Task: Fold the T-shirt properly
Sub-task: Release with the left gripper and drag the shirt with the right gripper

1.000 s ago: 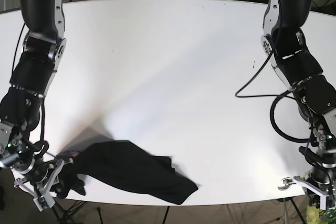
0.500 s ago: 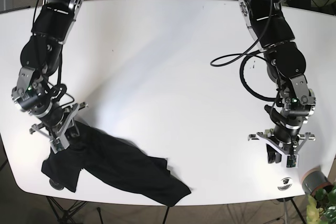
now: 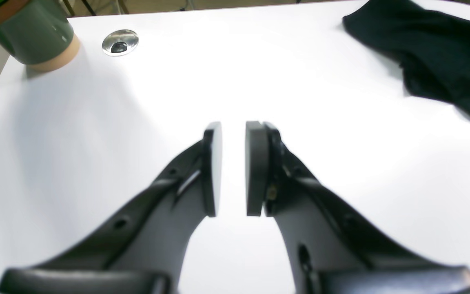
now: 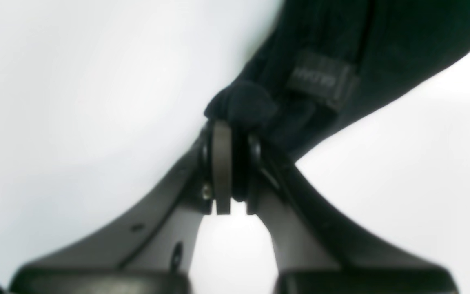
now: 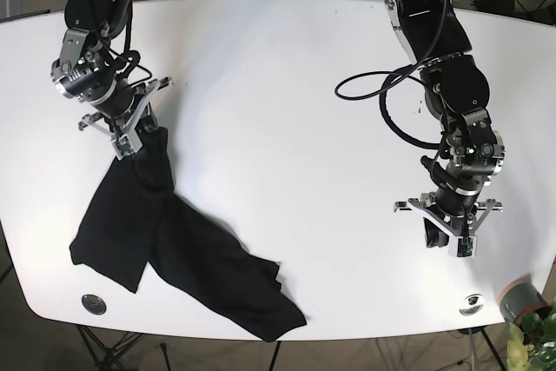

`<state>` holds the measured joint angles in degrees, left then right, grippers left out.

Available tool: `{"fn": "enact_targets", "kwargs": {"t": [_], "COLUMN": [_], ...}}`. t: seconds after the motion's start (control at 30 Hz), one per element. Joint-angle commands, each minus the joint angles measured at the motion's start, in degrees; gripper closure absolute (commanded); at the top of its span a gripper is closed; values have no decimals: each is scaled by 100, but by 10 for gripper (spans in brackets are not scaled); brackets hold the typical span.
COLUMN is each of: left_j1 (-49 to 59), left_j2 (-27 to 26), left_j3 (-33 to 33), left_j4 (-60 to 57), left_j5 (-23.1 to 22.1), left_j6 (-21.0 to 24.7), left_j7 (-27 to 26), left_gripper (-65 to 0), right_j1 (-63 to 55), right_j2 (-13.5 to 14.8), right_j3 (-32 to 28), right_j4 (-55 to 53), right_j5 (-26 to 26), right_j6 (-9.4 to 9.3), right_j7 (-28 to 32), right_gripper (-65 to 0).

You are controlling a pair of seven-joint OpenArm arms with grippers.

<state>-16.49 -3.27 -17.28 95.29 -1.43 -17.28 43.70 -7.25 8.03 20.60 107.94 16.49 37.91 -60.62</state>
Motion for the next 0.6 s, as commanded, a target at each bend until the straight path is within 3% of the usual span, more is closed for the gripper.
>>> {"fn": "enact_targets", "kwargs": {"t": [0.0,0.2,0.3,0.47,0.57], "left_j1": [-34,133,203,247,264], "left_j2": [-38,-56,-56,-56,-29], "left_j3": [0,-26,-26,-26,-26], "left_j4": [120,120,120,93,120], "left_j5": [-55,-55,-55,-55,-55], "left_j6": [9,9,9,9,18], "left_j7": [-146,-146,-146,-146,-137], "left_gripper": [-78,-76,-78,-82,-82], "right_j1": [-124,-563,-581,-168,263], "right_j2": [45,45,45,45,45], "right_j3": [37,37,19,2,-7], "right_j4": [120,129,191,507,463], "right_j5": [43,43,43,43,43], "right_j6": [2,2,2,-6,-6], "right_j7": [124,141,141,124,124], "right_gripper": [-22,-29,-87,-419,-575]}}
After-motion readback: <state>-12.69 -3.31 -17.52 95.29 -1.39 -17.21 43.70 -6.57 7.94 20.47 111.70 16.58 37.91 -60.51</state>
